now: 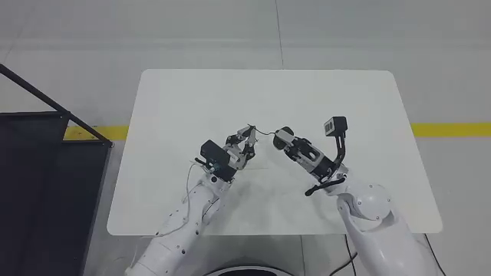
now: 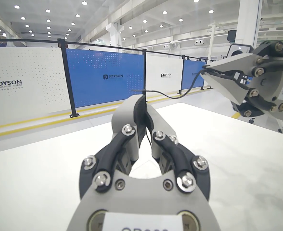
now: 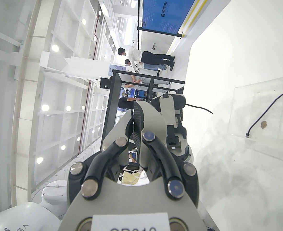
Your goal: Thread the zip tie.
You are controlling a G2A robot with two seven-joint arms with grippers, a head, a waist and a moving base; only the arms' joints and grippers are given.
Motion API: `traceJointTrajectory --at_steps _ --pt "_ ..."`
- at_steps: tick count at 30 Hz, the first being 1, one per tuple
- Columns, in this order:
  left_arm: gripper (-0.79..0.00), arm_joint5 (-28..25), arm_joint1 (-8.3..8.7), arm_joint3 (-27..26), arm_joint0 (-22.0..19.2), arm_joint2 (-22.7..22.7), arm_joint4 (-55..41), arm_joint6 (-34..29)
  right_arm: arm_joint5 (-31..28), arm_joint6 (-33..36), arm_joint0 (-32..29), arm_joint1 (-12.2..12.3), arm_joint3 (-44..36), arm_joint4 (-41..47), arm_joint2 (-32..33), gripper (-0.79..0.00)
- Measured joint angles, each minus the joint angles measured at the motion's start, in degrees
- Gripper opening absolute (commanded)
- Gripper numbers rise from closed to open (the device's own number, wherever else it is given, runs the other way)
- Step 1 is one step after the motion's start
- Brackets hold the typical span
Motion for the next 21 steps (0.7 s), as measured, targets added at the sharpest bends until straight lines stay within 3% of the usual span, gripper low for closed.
traceJointTrajectory --at_steps 8,9,11,12,21 --pt "-0.785 -0.1 -0.04 -0.21 0.14 -0.09 0.07 -0.15 0.22 -0.27 0.35 -0.07 0.23 0.34 -0.16 -0.785" --pt "-0.785 -0.14 -0.05 -0.23 0.18 -0.17 -0.22 -0.15 0.19 -0.4 0.33 -0.07 0.27 0.51 -0.05 -0.686" --pt "-0.785 -0.15 -0.08 -0.29 0.19 -0.32 -0.65 -0.12 0.24 -0.61 0.28 -0.06 0.31 0.76 0.18 -0.117" --pt "-0.785 -0.15 -0.11 -0.38 0.22 -0.43 -1.05 -0.06 0.4 -0.7 0.25 -0.04 0.32 0.84 0.35 0.0" --pt "-0.785 -0.57 -0.17 -1.26 0.63 -1.16 -2.84 0.41 1.99 -0.19 -0.34 0.32 -0.39 -1.11 1.7 0.0"
